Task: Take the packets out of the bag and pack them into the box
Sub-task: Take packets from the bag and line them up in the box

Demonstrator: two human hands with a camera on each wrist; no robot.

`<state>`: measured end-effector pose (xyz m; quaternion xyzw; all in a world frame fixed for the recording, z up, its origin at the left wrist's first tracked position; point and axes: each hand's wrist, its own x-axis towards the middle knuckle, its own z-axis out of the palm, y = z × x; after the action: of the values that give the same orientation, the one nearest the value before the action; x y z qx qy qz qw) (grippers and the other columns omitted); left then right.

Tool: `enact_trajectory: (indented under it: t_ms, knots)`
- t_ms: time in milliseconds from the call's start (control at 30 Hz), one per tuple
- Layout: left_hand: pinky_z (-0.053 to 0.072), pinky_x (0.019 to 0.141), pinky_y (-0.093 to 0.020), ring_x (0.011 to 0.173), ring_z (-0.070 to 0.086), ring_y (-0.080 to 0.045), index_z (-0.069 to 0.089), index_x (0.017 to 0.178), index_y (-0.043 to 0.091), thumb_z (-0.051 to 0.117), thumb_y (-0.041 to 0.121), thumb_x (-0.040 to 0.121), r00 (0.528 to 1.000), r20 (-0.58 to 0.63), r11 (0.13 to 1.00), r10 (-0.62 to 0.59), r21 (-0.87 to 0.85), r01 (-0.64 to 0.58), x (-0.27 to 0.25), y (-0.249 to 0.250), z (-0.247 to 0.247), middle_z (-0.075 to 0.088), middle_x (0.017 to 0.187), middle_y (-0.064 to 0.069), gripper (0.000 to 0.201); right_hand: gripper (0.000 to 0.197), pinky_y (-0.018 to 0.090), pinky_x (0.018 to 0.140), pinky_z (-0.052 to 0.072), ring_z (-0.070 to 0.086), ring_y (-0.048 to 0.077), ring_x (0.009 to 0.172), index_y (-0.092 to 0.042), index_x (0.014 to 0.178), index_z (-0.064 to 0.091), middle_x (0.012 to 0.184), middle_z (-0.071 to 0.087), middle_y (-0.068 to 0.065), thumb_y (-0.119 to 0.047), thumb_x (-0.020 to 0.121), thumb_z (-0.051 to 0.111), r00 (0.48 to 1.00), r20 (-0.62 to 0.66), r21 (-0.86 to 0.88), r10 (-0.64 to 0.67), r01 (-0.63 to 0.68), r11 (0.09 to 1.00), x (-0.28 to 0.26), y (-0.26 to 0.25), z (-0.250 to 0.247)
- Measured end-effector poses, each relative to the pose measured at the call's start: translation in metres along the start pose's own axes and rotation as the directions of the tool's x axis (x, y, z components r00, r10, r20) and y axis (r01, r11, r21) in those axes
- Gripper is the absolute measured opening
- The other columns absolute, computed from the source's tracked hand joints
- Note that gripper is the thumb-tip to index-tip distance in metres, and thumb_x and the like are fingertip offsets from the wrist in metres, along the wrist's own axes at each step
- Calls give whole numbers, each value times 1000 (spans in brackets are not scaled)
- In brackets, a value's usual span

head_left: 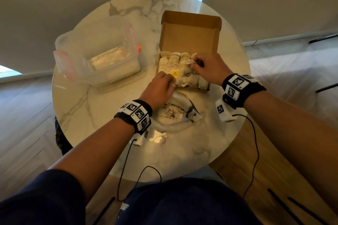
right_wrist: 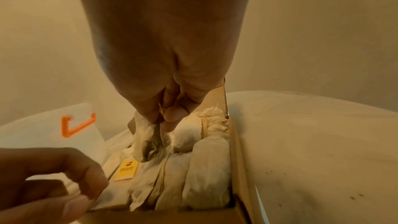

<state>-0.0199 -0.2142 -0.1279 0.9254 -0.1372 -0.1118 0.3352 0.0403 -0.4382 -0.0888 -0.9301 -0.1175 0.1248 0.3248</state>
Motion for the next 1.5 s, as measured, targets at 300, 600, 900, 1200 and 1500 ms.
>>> enact_trajectory:
  t_ms: [300,600,900,1200,1500]
  knots:
    - [50,78,-35,87,55,-18,67,108,9,57,17,95,999,18,999,-38,22,37,6,-6,8,53,107,-7,18,19,34,69,40,45,23,87,-16,93,45,95,48,5,-9,80,57,986,-139,35,89,-85,996,32,4,25]
    - [51,79,-36,89,56,-20,67,104,10,58,12,92,998,37,999,-45,3,45,6,-8,8,54,107,-6,15,36,43,94,46,53,26,106,-9,118,67,113,54,11,-22,84,68,997,-83,-79,-7,0,997,19,19,48]
    - [49,78,-33,90,56,-19,66,109,12,58,15,91,998,23,997,65,28,-65,-6,-10,2,55,108,-5,20,23,26,85,45,53,17,97,-12,109,65,112,52,7,-20,87,64,982,-183,3,-56,57,998,5,6,41]
    - [40,92,-41,110,45,-25,52,126,21,64,50,75,999,39,942,-14,334,0,-55,-32,-14,50,123,-2,59,8,38,76,49,53,17,83,-15,96,64,93,56,0,-13,89,60,975,157,0,-157,159,987,-55,-26,69]
    - [44,74,-41,88,58,-30,49,112,13,49,28,100,975,149,969,-165,207,133,-69,-43,-17,61,97,-9,20,39,41,90,43,47,33,104,-32,124,68,121,45,11,-23,86,65,976,211,-312,48,21,950,-94,-23,92]
